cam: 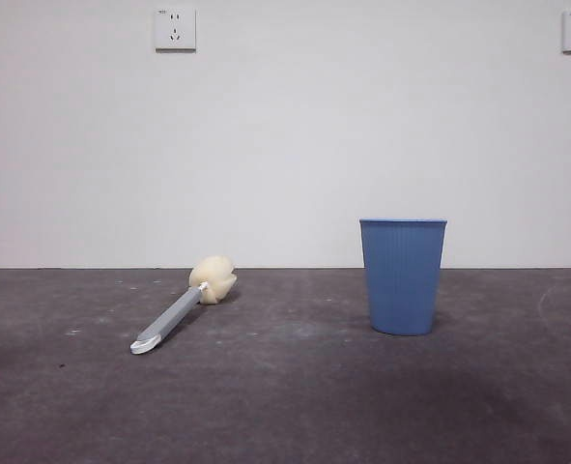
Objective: Pick up the cup brush,pick up the cup,insert the brush into the cup,clean the cup,put the cup brush back,put the cup back to the fixed position on the table
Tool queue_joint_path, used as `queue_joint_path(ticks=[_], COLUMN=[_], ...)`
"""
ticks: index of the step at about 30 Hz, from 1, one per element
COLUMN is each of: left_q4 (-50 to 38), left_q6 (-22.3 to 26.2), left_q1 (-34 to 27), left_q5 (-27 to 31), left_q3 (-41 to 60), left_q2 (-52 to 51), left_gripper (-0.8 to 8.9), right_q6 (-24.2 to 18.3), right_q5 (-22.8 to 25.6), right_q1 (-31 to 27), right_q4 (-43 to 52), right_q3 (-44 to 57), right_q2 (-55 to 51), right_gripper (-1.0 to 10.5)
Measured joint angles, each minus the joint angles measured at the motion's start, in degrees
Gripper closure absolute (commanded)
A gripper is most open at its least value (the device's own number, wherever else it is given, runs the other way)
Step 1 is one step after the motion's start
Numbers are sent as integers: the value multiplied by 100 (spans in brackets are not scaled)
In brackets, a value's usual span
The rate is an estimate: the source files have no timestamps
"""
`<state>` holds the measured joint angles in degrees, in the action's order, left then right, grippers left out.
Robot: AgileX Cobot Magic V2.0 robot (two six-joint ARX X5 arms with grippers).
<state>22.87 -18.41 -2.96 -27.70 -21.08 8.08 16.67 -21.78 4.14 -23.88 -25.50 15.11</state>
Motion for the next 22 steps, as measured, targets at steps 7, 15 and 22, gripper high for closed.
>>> queue_joint_path(ticks=[7,15,22], left_q4=[1534,3220,3595], left_q6=[726,1816,2247], left_q1=[0,15,170], left_q5=[-599,-743,-706], left_q3=[-1215,-2291,-2553], left_q2=[988,1794,1961], left_gripper=[819,820,775], right_q6=[-1043,-2076,-2354], right_q5=[-627,-811,-813], right_q1=[2,107,149], right_q4=[-1867,-3523,-3899], right_q3=[-1488,-2371,-2411], right_q2=[1082,1834,1958], right_gripper=[958,958,874])
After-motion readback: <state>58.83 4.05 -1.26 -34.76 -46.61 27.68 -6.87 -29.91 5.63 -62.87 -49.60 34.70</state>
